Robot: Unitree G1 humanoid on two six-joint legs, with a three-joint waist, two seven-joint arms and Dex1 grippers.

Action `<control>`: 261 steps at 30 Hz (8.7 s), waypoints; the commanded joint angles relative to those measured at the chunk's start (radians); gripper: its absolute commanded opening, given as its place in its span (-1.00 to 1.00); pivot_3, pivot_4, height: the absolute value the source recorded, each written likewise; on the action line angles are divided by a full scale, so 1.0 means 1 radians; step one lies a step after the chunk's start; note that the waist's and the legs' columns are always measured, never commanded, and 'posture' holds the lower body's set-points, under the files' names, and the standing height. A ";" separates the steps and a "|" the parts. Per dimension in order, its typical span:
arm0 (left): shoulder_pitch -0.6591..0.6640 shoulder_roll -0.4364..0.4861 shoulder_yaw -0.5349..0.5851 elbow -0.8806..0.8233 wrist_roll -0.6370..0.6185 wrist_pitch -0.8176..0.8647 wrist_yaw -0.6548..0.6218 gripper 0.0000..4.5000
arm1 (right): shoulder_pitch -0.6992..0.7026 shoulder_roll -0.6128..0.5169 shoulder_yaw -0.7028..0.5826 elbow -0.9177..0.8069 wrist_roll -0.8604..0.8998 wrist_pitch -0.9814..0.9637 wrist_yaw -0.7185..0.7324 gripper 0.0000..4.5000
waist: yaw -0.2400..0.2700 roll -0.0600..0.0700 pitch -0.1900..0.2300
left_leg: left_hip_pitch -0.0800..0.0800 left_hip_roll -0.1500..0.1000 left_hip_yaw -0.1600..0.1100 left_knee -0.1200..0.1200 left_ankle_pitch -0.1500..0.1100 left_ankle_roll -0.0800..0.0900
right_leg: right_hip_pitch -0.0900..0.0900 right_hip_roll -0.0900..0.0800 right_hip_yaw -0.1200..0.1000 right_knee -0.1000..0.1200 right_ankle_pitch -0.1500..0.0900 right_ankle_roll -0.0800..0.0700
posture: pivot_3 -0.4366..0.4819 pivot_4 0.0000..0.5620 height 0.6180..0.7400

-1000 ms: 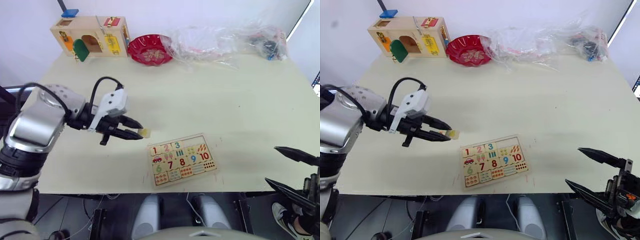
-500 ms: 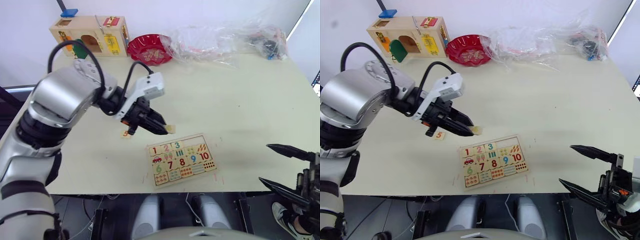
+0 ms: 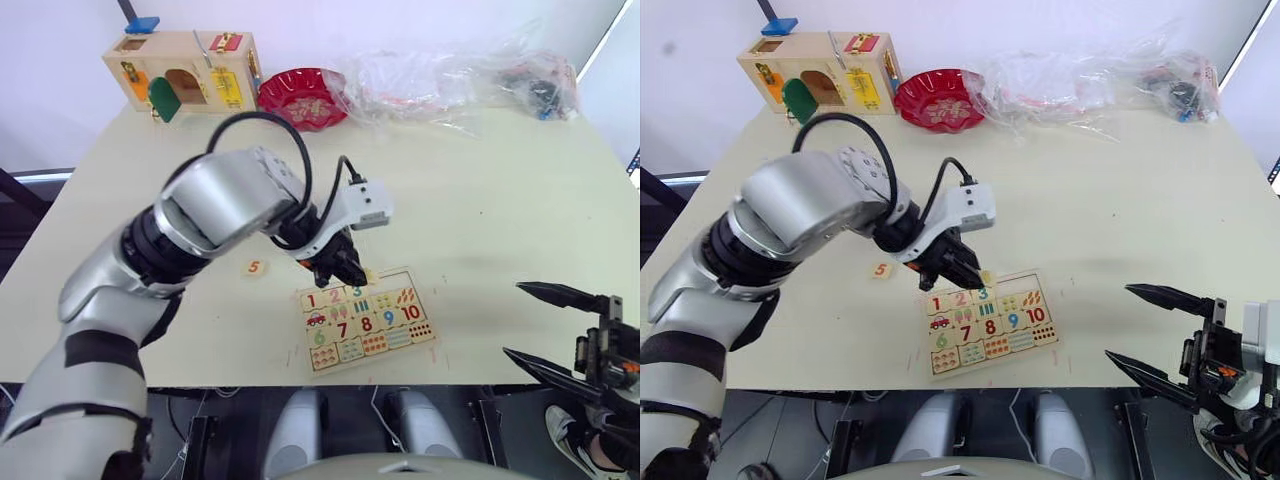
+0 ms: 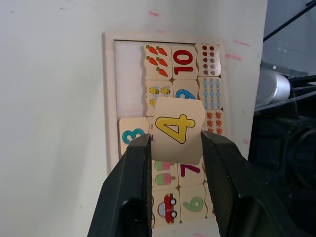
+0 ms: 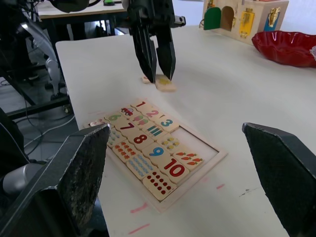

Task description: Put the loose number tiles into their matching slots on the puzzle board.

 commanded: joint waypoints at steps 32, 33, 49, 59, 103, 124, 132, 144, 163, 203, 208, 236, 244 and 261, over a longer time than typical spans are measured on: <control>0.100 -0.219 -0.019 0.094 -0.049 0.009 0.488 -0.57 | 0.017 -0.011 -0.011 -0.049 0.020 0.020 -0.045 1.00 | 0.002 0.000 0.000 | 0.000 0.000 0.000 0.000 0.000 0.000 | 0.000 0.000 0.000 0.000 0.000 0.000 | -0.05 -0.47 1.00; 0.101 -0.222 -0.021 0.096 -0.052 0.009 0.492 -0.57 | 0.018 -0.011 -0.011 -0.051 0.021 0.020 -0.046 1.00 | 0.002 0.000 0.000 | 0.000 0.000 0.000 0.000 0.000 0.000 | 0.000 0.000 0.000 0.000 0.000 0.000 | -0.05 -0.47 1.00; 0.094 -0.234 -0.064 0.135 -0.071 0.009 0.513 -0.57 | 0.035 -0.007 -0.019 -0.063 0.026 0.015 -0.054 1.00 | 0.002 0.000 0.000 | 0.000 -0.001 0.000 0.000 0.000 0.000 | 0.000 0.000 0.000 0.000 0.000 0.000 | -0.05 -0.47 1.00; 0.103 -0.255 -0.058 0.147 -0.069 0.009 0.551 -0.57 | 0.043 -0.012 -0.025 -0.065 0.038 0.017 -0.051 1.00 | 0.003 0.000 0.000 | 0.000 -0.001 0.000 0.000 0.000 0.000 | 0.000 -0.001 0.000 0.000 0.000 0.000 | -0.05 -0.47 1.00; 0.076 -0.251 -0.139 0.124 -0.031 0.009 0.535 -0.57 | 0.067 0.009 -0.011 -0.084 0.043 0.013 -0.068 1.00 | 0.002 0.000 0.000 | 0.000 -0.001 0.000 0.000 0.000 0.000 | 0.000 -0.001 0.000 0.000 0.000 0.000 | -0.05 -0.47 1.00; 0.070 -0.237 -0.032 0.108 -0.061 0.009 0.485 0.87 | 0.075 0.010 -0.010 -0.072 0.048 0.008 -0.059 1.00 | 0.002 0.000 0.000 | 0.000 -0.001 0.000 0.000 0.000 0.000 | 0.000 -0.001 0.000 0.000 0.000 0.000 | -0.05 -0.47 1.00; 0.114 -0.087 0.106 0.066 -0.101 -0.136 0.325 0.87 | 0.042 0.014 0.020 -0.062 0.036 0.011 -0.067 1.00 | -0.001 0.000 0.000 | 0.000 -0.001 -0.001 0.000 0.000 0.000 | 0.000 -0.001 0.000 0.000 0.000 0.000 | -0.05 -0.47 1.00; 0.314 0.049 0.084 0.276 0.168 -0.940 -0.135 0.40 | 0.031 0.008 0.018 -0.052 0.038 0.015 -0.064 1.00 | 0.018 0.001 -0.001 | 0.000 -0.001 0.005 0.000 0.000 0.000 | 0.000 -0.001 -0.001 -0.001 0.000 0.000 | -0.05 -0.47 1.00; 0.346 -0.162 0.058 0.523 0.478 -1.203 -0.213 -0.98 | 0.068 0.009 -0.006 -0.072 0.048 0.014 -0.075 1.00 | 0.021 0.001 -0.001 | 0.000 -0.001 0.004 0.001 0.000 0.000 | 0.001 -0.001 -0.001 -0.001 0.000 0.000 | -0.05 -0.47 1.00; 0.503 -0.162 0.554 0.359 0.273 -0.941 -0.054 -0.98 | -0.018 0.089 0.064 -0.088 0.062 0.031 -0.252 1.00 | 0.008 0.001 -0.001 | 0.000 0.000 -0.001 0.001 0.000 0.000 | 0.001 -0.001 -0.002 0.000 0.000 0.000 | -0.05 -0.47 1.00; 0.610 -0.216 0.796 0.354 0.223 -0.971 0.174 -0.98 | -0.147 0.159 0.160 -0.084 -0.062 0.048 -0.455 1.00 | -0.002 0.001 -0.001 | 0.000 0.000 -0.001 0.001 0.000 0.000 | 0.001 -0.002 -0.001 0.001 0.000 0.000 | -0.05 -0.47 1.00; 1.345 -0.033 1.157 0.189 -0.033 -1.135 0.023 0.86 | 0.097 0.150 0.048 -0.011 -0.041 0.008 -0.301 1.00 | 0.000 0.001 -0.002 | 0.002 0.003 0.000 -0.001 0.000 0.000 | 0.001 -0.004 -0.002 -0.001 0.000 0.000 | -0.05 -0.47 1.00; 1.346 0.021 1.127 0.222 -0.027 -1.162 -0.041 0.94 | 0.118 0.150 0.042 0.004 -0.044 -0.008 -0.293 1.00 | 0.000 0.000 -0.002 | 0.002 0.003 0.001 -0.001 0.000 0.000 | 0.001 -0.004 -0.001 -0.001 0.000 0.000 | -0.05 -0.47 1.00; 1.241 0.166 1.045 0.321 0.011 -1.185 -0.185 0.94 | 0.089 0.119 0.073 -0.044 -0.005 0.032 -0.265 1.00 | 0.000 0.000 -0.002 | 0.002 0.003 0.001 -0.002 0.000 0.000 | 0.001 -0.004 -0.001 -0.001 0.000 0.000 | -0.05 -0.47 1.00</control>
